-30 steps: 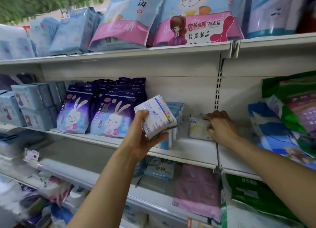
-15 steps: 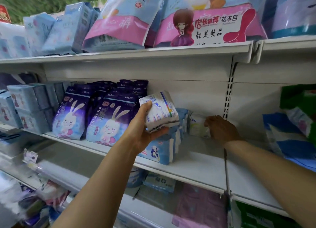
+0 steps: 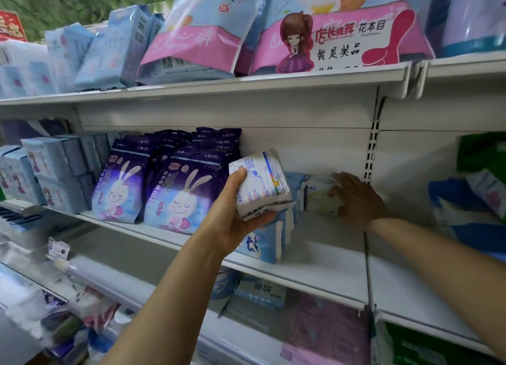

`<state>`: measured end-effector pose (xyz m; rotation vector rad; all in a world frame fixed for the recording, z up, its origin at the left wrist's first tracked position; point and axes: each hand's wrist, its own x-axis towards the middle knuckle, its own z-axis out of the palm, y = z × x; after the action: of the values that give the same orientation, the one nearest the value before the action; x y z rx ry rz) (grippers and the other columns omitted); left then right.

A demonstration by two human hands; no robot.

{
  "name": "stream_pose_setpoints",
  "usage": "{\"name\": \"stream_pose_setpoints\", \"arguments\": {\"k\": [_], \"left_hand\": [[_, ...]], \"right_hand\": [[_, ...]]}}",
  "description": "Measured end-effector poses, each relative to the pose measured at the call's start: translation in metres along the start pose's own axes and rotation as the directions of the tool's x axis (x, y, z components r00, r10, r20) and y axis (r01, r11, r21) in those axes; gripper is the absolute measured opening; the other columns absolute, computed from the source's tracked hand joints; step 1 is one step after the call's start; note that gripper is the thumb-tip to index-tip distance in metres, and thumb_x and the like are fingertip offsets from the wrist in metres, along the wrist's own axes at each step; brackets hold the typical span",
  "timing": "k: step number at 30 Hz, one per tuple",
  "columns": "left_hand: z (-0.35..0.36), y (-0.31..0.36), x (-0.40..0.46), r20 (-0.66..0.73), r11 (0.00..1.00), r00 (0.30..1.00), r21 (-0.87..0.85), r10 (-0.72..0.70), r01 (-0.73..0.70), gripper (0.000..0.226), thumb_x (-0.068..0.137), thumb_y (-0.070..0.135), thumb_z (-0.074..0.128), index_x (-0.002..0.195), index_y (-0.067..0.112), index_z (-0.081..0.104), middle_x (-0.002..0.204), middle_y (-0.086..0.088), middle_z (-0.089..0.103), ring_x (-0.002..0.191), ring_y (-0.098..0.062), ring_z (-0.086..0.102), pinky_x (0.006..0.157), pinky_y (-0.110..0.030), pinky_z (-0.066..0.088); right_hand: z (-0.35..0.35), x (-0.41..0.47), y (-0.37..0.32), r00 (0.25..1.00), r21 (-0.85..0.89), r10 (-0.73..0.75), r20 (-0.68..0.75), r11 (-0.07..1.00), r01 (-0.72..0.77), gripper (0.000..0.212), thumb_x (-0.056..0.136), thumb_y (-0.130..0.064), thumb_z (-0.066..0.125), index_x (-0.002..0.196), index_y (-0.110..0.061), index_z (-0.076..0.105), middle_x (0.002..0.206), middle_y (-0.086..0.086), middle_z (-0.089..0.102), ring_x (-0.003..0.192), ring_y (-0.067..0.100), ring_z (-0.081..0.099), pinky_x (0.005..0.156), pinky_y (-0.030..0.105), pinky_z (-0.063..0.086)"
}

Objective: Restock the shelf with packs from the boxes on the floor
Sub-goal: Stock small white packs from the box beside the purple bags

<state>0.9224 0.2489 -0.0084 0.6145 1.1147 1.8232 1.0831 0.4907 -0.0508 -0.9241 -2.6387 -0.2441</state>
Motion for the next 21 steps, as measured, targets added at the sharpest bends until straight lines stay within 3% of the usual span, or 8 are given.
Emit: {"name": "stream_pose_setpoints", "arguments": {"k": [6, 10, 13, 16, 19, 21], "left_hand": [[-0.007, -0.005, -0.022, 0.068, 0.999, 0.998, 0.033, -0.017, 0.014, 0.039, 0.094, 0.047, 0.054, 0.115, 0.016, 0.065, 0.097, -0.011, 0.075, 0.085, -0.023, 0.072, 0.071, -0.039, 0.062], [-0.009, -0.007, -0.037, 0.088, 0.994, 0.993, 0.085, -0.072, 0.065, 0.038, 0.096, 0.049, 0.051, 0.106, 0.016, 0.068, 0.088, -0.009, 0.075, 0.078, -0.019, 0.071, 0.065, -0.035, 0.062], [-0.007, -0.007, -0.050, 0.085, 0.984, 0.988, 0.130, -0.130, 0.118, 0.042, 0.096, 0.052, 0.051, 0.107, 0.016, 0.069, 0.088, -0.009, 0.074, 0.077, -0.020, 0.069, 0.056, -0.032, 0.060], [-0.006, -0.009, -0.058, 0.117, 0.968, 0.972, 0.169, -0.205, 0.184, 0.051, 0.094, 0.058, 0.050, 0.120, 0.018, 0.067, 0.101, -0.007, 0.073, 0.086, -0.023, 0.065, 0.050, -0.030, 0.057], [-0.005, -0.008, -0.067, 0.164, 0.949, 0.942, 0.174, -0.292, 0.264, 0.056, 0.093, 0.063, 0.046, 0.126, 0.021, 0.064, 0.106, -0.005, 0.072, 0.089, -0.023, 0.065, 0.047, -0.030, 0.056], [-0.008, -0.006, -0.073, 0.188, 0.936, 0.922, 0.169, -0.339, 0.310, 0.068, 0.092, 0.071, 0.035, 0.120, 0.018, 0.066, 0.107, -0.012, 0.072, 0.091, -0.031, 0.067, 0.046, -0.031, 0.056]], "right_hand": [[-0.029, -0.031, -0.041, 0.941, 0.300, -0.003, -0.338, 0.948, 0.111, 0.082, 0.077, -0.014, 0.076, 0.145, -0.020, 0.031, 0.157, 0.002, 0.017, 0.142, 0.019, 0.019, 0.110, 0.039, 0.033], [-0.056, -0.053, -0.066, 0.797, 0.069, -0.266, -0.542, 0.931, 0.357, 0.099, 0.066, -0.021, 0.086, 0.145, -0.016, 0.026, 0.153, 0.011, 0.026, 0.136, 0.026, 0.031, 0.102, 0.044, 0.043], [-0.069, -0.063, -0.078, 0.680, -0.146, -0.484, -0.550, 0.858, 0.493, 0.091, 0.071, -0.032, 0.082, 0.143, -0.017, 0.029, 0.150, 0.009, 0.026, 0.133, 0.028, 0.035, 0.102, 0.042, 0.040], [-0.075, -0.070, -0.087, 0.601, -0.213, -0.582, -0.548, 0.792, 0.572, 0.076, 0.079, -0.037, 0.075, 0.140, -0.020, 0.033, 0.150, 0.005, 0.030, 0.135, 0.025, 0.037, 0.101, 0.042, 0.042], [-0.082, -0.082, -0.095, 0.638, -0.139, -0.583, -0.503, 0.783, 0.607, 0.075, 0.078, -0.037, 0.075, 0.140, -0.022, 0.036, 0.151, -0.001, 0.034, 0.136, 0.021, 0.038, 0.100, 0.041, 0.043], [-0.086, -0.089, -0.098, 0.689, -0.058, -0.556, -0.466, 0.796, 0.603, 0.072, 0.075, -0.040, 0.073, 0.137, -0.023, 0.040, 0.144, -0.002, 0.045, 0.130, 0.017, 0.044, 0.097, 0.039, 0.045]]}}
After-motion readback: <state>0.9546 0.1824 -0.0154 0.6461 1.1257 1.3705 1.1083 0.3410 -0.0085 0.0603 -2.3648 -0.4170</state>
